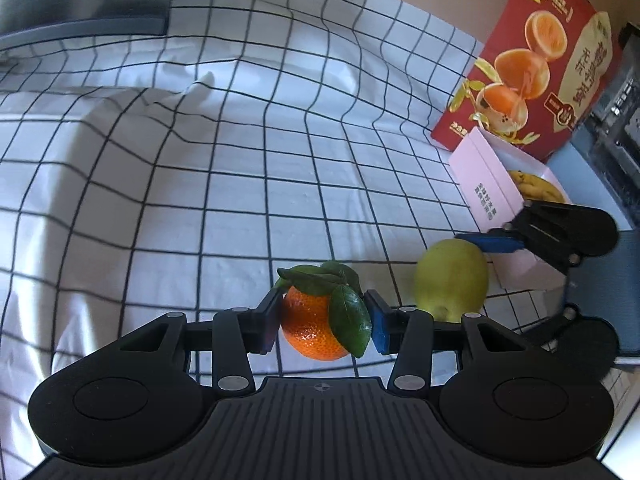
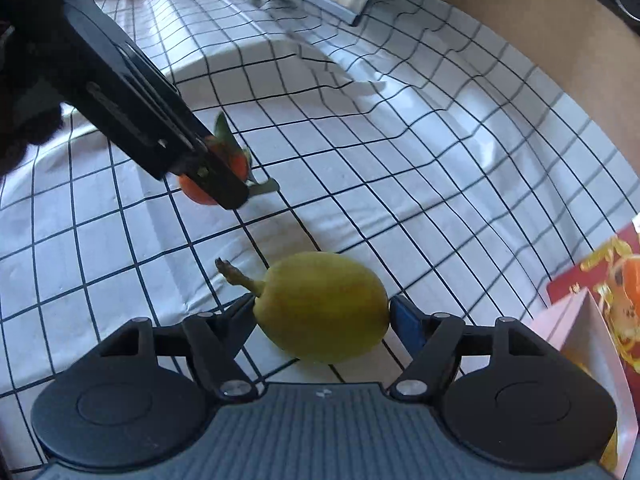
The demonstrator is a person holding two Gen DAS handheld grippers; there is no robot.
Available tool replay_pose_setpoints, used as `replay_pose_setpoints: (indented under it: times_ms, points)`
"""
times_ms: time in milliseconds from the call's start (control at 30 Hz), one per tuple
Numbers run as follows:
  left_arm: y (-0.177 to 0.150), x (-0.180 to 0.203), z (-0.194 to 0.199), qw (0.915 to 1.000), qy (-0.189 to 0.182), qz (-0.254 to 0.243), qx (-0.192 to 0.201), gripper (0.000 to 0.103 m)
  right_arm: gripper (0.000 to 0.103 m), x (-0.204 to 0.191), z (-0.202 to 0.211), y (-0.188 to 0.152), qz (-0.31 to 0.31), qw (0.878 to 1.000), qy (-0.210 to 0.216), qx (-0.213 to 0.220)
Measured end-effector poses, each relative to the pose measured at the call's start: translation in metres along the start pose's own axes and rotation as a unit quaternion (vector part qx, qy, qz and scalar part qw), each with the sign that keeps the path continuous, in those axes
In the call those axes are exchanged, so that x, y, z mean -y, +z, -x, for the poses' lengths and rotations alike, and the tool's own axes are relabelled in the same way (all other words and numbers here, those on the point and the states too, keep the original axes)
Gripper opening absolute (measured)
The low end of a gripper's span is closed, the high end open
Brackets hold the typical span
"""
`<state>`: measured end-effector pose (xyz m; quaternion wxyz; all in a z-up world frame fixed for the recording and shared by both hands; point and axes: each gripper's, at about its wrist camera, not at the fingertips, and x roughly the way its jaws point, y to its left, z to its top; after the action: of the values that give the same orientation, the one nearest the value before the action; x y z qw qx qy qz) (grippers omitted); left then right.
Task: Organize fruits
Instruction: 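Carry the pear and the leafy tangerine over the pink box with both grippers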
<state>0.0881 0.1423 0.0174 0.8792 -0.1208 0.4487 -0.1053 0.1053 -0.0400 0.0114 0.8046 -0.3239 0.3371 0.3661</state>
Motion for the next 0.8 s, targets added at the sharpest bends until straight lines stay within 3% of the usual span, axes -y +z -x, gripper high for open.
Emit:
replay_pose_setpoints:
  times_ms: [167,333,567,800]
  points:
    - [-0.004,-0.008,0.008,0.9998,0.001,0.019,0.003,0.050,0.073,0.006,-0.008,0.010,-0.020,1.000,-0.003,0.011]
    - [-0.008,-0.014,0.013,0.9994,0.001,0.035,0.003,0.050,0.073,-0.003,-0.015,0.014,0.052,0.999,-0.011,0.002]
    - [-0.013,-0.015,0.013,0.9990,-0.001,0.044,0.000,0.050,0.073,0.002,-0.024,0.028,0.096,0.995,-0.010,0.003]
    - [-0.018,-0.023,0.021,0.9984,0.006,0.056,0.002,0.050,0.073,0.023,-0.038,0.042,0.038,0.998,0.049,-0.013]
